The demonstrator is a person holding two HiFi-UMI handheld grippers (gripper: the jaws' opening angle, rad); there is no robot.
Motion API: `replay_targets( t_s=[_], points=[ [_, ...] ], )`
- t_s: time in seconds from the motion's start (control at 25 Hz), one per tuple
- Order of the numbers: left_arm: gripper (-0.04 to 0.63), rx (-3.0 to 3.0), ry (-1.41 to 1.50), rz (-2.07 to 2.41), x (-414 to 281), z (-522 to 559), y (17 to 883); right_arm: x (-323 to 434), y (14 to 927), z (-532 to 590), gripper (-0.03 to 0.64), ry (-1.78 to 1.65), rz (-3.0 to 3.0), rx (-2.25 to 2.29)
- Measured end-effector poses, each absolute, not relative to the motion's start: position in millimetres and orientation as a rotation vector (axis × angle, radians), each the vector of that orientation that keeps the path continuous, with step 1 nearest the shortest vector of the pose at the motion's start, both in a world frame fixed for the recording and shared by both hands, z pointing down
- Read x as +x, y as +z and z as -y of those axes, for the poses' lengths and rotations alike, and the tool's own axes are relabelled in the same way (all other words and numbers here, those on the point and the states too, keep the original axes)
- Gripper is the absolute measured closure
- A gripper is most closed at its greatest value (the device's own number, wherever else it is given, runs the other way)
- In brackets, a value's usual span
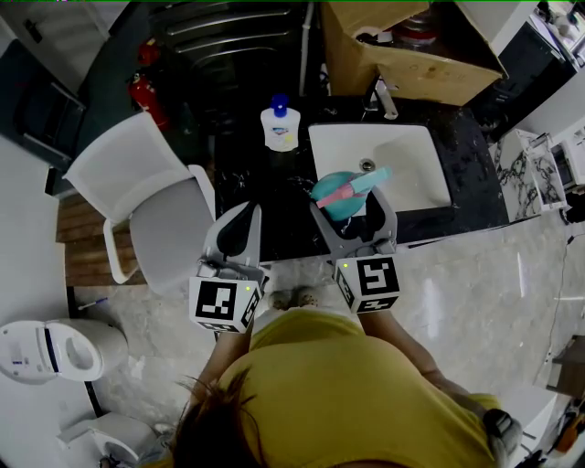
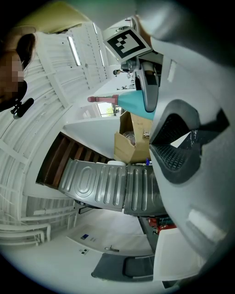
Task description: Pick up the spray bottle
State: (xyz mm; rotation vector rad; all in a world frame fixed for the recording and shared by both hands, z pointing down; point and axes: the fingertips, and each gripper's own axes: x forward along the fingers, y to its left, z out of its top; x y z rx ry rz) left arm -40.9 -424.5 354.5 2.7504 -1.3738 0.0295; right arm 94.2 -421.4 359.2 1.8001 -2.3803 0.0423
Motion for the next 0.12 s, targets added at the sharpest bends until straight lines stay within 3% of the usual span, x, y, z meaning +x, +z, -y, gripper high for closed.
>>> replay_targets(
  t_s=[0.12],
  points=[
    [0.591, 2.748, 0.029, 1.378, -36.9, 422.6, 355.0, 98.1, 360.2, 419.6, 0.241, 0.047, 2.385, 1.796]
  ],
)
